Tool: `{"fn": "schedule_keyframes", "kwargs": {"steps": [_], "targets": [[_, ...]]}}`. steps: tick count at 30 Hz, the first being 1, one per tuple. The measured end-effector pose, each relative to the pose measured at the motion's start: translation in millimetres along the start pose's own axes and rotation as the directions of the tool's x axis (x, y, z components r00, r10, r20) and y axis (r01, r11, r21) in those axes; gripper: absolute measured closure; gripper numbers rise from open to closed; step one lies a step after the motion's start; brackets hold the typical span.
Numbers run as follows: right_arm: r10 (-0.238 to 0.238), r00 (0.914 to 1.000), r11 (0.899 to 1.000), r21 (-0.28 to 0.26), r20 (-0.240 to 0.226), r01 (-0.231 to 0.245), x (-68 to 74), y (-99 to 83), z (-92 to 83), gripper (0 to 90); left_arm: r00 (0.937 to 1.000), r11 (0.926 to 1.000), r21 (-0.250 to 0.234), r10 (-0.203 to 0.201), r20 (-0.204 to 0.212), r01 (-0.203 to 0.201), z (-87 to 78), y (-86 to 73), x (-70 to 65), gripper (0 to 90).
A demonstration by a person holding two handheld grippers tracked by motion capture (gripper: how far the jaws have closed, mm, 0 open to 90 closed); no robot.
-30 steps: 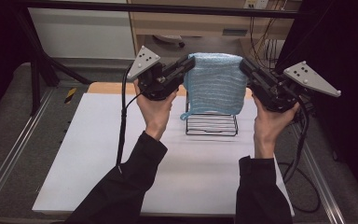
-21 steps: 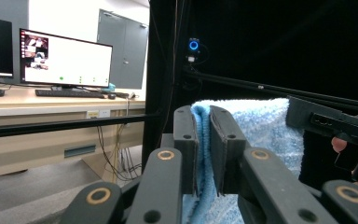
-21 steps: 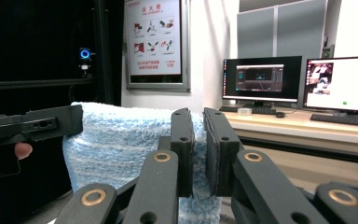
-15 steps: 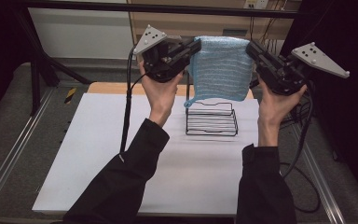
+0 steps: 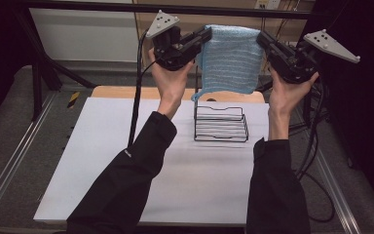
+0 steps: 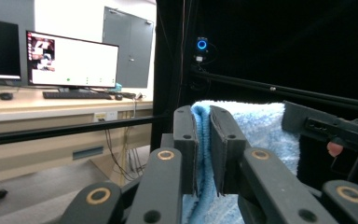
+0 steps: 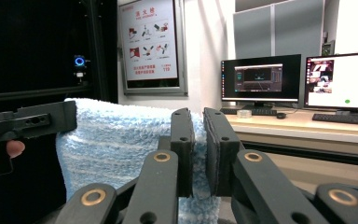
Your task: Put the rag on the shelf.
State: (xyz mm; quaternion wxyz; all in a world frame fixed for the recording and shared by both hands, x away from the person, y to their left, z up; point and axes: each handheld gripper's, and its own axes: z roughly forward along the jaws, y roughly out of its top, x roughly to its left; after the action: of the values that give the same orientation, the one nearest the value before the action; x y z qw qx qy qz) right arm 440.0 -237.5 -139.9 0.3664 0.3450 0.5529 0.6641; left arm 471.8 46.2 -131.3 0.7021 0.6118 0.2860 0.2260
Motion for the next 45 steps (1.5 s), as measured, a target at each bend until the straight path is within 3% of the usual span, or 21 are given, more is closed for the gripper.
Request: {"fn": "schedule_keyframes", "kwargs": {"steps": [13, 21, 31, 40, 45], "targets": [[0.014, 0.9998, 1.000, 0.002, 0.013, -0.014, -13.3, 1.0, 19.3, 83.4, 0.9960, 0.9960, 0.045, 0.079, -0.042, -0.077, 23.4, 11.6, 11.7, 81.3], [0.024, 0.9995, 1.000, 0.006, 0.023, -0.024, -17.0, -3.7, 30.3, 83.4, 0.9923, 0.9926, 0.064, 0.107, -0.061, -0.103, 33.4, 10.7, 21.1, 81.2], [0.033, 0.9988, 0.999, 0.038, 0.035, -0.035, -30.2, -19.3, 39.6, 83.3, 0.9948, 0.9923, 0.086, 0.092, -0.043, -0.088, 40.8, -9.7, 29.0, 81.0], [0.010, 0.9994, 0.997, 0.080, 0.035, -0.012, -39.4, -35.5, 32.7, 83.2, 0.9964, 0.9903, 0.112, 0.084, -0.011, -0.082, 42.2, -34.1, 26.0, 81.0], [0.028, 0.9994, 0.995, 0.092, 0.022, -0.030, -43.9, -47.7, 25.2, 83.1, 0.9965, 0.9887, 0.125, 0.082, 0.016, -0.084, 38.9, -46.6, 24.1, 81.0]]}}
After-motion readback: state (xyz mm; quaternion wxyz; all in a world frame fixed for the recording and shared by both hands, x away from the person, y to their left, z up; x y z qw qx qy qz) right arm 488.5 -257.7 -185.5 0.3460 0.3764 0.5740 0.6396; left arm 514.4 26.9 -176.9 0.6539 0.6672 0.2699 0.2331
